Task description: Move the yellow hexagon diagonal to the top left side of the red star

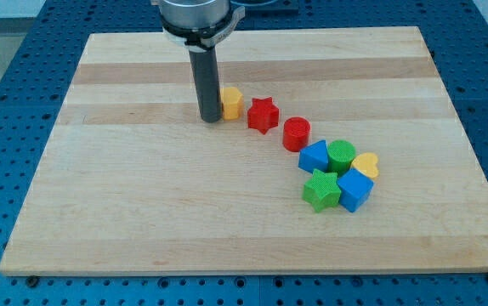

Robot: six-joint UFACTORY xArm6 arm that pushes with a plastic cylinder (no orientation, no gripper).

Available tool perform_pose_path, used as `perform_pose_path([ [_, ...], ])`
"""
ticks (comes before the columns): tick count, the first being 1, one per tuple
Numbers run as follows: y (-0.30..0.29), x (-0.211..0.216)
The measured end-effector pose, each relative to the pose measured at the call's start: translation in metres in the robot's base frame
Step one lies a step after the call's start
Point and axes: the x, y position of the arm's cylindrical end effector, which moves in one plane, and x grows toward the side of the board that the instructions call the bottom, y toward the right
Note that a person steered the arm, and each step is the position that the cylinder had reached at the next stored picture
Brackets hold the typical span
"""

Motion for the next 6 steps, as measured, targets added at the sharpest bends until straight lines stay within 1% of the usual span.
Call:
perform_pose_path([
  [1,0.006,-0.018],
  [2,0.009,-0.026],
  [3,0.006,-0.001],
  [4,0.0,0.05],
  [5,-0.001,0.082],
  [6,0.011,0.083],
])
